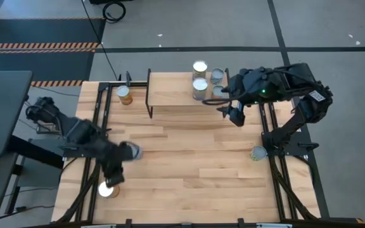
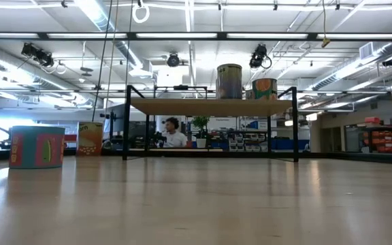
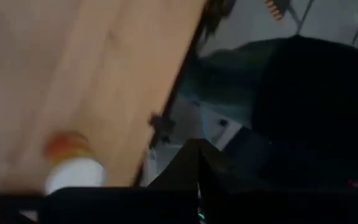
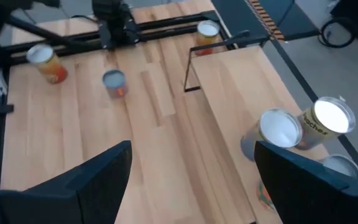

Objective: Pick and place cans onto a shelf
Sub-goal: Put the bottom canned corn on the shelf

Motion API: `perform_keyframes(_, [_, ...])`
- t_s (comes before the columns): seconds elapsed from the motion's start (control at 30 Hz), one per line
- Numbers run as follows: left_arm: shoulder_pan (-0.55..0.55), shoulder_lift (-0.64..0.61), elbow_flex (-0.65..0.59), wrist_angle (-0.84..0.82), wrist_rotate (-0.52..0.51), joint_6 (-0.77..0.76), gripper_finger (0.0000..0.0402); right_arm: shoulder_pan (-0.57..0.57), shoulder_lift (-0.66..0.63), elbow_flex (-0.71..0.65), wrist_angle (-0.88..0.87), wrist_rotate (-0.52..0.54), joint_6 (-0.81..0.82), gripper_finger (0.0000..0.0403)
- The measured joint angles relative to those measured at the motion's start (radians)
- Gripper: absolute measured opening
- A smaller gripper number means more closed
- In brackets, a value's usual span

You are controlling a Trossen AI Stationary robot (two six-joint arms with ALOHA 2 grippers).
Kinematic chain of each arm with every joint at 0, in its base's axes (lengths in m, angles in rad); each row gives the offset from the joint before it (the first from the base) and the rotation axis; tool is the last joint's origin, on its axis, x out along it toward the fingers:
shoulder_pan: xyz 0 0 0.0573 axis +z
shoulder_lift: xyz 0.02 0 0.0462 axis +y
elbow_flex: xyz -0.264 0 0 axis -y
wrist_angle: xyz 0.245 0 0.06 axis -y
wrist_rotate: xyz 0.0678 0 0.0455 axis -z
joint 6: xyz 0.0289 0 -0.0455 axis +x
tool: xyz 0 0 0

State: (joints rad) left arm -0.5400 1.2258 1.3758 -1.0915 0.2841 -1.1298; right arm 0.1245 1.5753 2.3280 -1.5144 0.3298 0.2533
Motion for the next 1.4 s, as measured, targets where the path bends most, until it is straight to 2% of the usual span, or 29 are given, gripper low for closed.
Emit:
perform_keyframes(0.1, [-0.090, 0.061, 0.051, -0.010, -0.025, -0.156, 0.0024, 0.029, 0.000, 0.000, -0.016, -0.014, -0.011, 0.0346])
perform_keyframes(0.2, [-0.184, 0.102, 0.050, -0.022, -0.016, -0.320, 0.0065, 0.061, 0.000, 0.000, -0.038, -0.036, -0.013, 0.0346])
perform_keyframes(0.4, [-0.358, 0.183, 0.037, -0.109, -0.010, -0.589, 0.0192, 0.152, 0.000, 0.000, -0.057, -0.043, -0.012, 0.0346])
perform_keyframes(0.57, [-0.391, 0.260, 0.037, -0.113, -0.033, -0.660, 0.0305, 0.217, 0.001, 0.000, -0.057, -0.044, 0.036, 0.0346])
perform_keyframes(0.67, [-0.389, 0.320, 0.037, -0.135, -0.030, -0.615, 0.0347, 0.248, 0.001, 0.000, -0.057, -0.043, 0.077, 0.0346])
perform_keyframes(0.8, [-0.387, 0.390, 0.035, -0.283, 0.035, -0.550, 0.0355, 0.289, 0.001, 0.000, -0.057, -0.044, 0.093, 0.0346])
perform_keyframes(0.93, [-0.388, 0.404, 0.036, -0.323, 0.051, -0.487, 0.0355, 0.309, 0.001, 0.000, -0.057, -0.044, 0.096, 0.0346])
perform_keyframes(1.03, [-0.387, 0.403, 0.021, -0.307, 0.051, -0.458, 0.0355, 0.312, 0.001, 0.000, -0.057, -0.044, 0.110, 0.0346])
perform_keyframes(1.2, [-0.389, 0.401, -0.065, -0.278, 0.146, -0.352, 0.0355, 0.311, 0.001, 0.000, -0.057, -0.035, 0.095, 0.0346])
perform_keyframes(1.4, [-0.388, 0.395, -0.193, -0.116, 0.231, -0.232, 0.0354, 0.299, 0.002, 0.000, -0.057, -0.035, 0.083, 0.0346])
